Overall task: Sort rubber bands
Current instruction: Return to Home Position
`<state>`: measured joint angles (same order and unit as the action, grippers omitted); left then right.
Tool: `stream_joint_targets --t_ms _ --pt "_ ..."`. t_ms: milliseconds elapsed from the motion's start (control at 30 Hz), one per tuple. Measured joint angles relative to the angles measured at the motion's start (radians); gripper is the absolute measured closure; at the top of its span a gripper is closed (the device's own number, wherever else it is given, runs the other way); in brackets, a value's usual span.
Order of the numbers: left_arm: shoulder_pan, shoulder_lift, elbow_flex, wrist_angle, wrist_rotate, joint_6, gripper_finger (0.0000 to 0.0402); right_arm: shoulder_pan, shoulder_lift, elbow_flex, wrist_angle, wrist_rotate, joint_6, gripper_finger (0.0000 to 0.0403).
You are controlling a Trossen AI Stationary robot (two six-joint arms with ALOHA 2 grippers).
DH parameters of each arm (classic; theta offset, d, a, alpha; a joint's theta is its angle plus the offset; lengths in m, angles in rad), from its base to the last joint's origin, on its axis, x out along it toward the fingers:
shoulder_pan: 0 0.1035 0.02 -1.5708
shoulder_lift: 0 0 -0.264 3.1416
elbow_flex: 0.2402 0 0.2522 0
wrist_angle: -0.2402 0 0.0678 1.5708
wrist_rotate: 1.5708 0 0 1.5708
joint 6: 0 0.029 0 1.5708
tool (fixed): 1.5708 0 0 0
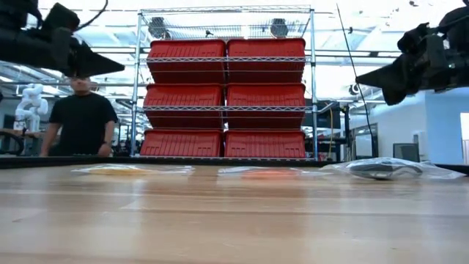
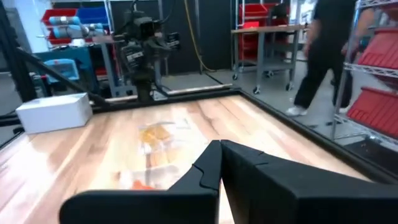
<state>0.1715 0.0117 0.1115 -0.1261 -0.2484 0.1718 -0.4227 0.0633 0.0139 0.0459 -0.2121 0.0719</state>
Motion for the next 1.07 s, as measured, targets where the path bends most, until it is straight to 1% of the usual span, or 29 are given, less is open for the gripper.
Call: stream_joint_targets --t_ms 100,200,333,433,500,667,800,967,1067 --pt "-0.001 -0.012 0.016 -0.046 -0.058 0.017 0.0398 -0.024 -0.034 0.013 -0.031 -0.009 -0.006 0.0403" --pt "-0.002 -0.012 0.012 -0.068 -0.069 0.016 0.0398 -0.025 -0.058 0.026 -0.066 -0.006 -0.027 0.0403" --pt "-0.002 -0.012 0.008 -0.078 -0.053 0.003 0.0398 -0.025 -0.051 0.026 -0.071 0.014 -0.051 0.0403" --pt "-0.002 -0.012 -0.010 -0.073 -0.047 -0.008 0.0398 -0.025 -0.022 0.026 -0.079 0.085 -0.076 0.0403" --pt "-0.002 -0.012 -0.030 -0.071 -0.040 -0.028 0.0398 -0.025 -0.001 0.026 -0.083 0.099 -0.091 0.0403" --pt "-0.004 -0.012 -0.038 -0.041 0.007 -0.028 0.0398 -0.022 0.022 0.026 -0.084 0.103 -0.109 0.0403" --pt "-0.004 -0.012 -0.038 -0.041 0.011 -0.027 0.0398 -0.020 0.024 0.026 -0.083 0.104 -0.115 0.0403" --pt "-0.003 -0.012 -0.038 -0.041 0.011 -0.008 0.0396 -0.021 0.061 0.026 -0.085 0.113 -0.152 0.0403" --pt "-0.003 -0.012 -0.038 -0.042 0.011 -0.030 0.0389 -0.020 0.083 0.026 -0.085 0.113 -0.182 0.0403"
